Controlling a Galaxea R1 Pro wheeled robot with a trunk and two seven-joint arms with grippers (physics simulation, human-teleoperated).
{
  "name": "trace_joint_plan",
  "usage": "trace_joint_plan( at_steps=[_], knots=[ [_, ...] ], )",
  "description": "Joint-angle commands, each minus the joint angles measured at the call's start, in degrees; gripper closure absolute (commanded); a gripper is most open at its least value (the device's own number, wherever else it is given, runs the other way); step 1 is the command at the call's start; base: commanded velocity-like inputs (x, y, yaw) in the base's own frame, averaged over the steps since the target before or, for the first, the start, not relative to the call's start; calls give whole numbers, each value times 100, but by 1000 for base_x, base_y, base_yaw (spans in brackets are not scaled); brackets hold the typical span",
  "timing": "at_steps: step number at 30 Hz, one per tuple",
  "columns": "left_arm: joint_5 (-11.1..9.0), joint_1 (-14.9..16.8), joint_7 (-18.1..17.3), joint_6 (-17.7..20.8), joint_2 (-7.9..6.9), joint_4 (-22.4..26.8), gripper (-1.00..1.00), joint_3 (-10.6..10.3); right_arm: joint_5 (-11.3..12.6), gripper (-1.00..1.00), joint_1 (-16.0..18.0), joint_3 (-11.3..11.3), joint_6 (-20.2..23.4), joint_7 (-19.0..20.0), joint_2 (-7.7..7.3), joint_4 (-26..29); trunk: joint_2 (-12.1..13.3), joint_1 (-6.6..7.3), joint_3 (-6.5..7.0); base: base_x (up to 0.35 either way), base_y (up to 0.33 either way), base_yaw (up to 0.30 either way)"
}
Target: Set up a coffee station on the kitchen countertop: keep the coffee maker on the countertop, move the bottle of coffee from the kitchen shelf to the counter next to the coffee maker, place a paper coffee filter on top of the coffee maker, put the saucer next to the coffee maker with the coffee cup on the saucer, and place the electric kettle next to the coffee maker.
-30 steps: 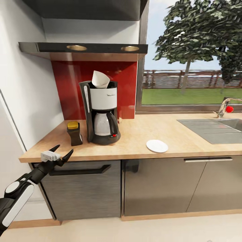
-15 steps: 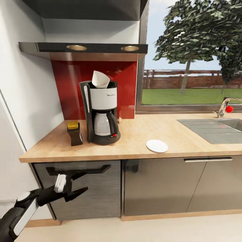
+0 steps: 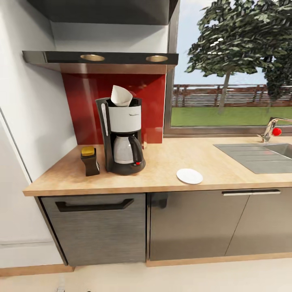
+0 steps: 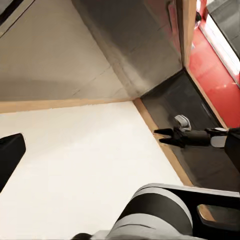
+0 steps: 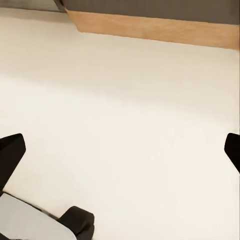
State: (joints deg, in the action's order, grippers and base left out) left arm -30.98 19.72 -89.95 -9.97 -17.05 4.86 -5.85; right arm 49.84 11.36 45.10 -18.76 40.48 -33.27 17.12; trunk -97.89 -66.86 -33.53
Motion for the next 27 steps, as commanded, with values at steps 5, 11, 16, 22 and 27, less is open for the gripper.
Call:
trace_joint_plan(
  at_steps=[5, 11, 16, 22, 27],
  knots=[
    [-50, 5, 487, -79, 38, -219, -100, -41, 57, -100, 6, -312, -20, 54, -4, -249, -3, 0, -6, 0, 0, 0],
    [-49, 5, 904, -76, 171, -263, -100, -38, 126, -100, 6, -416, -14, 161, -11, -399, -3, 0, -6, 0, 0, 0],
    [-49, 5, 963, -75, 198, -266, -100, -39, 209, -100, 6, -431, -13, 178, -12, -425, -3, 0, -6, 0, -29, 0],
    [-49, 5, 966, -70, 202, -266, -100, -35, 218, -100, 6, -432, -13, 182, -12, -426, -3, 0, -6, 0, -204, 0],
    [-49, 5, 957, -68, 202, -266, -100, -37, 219, -100, 6, -432, -13, 188, -12, -427, -3, 0, -6, 0, -62, -19]
  ],
)
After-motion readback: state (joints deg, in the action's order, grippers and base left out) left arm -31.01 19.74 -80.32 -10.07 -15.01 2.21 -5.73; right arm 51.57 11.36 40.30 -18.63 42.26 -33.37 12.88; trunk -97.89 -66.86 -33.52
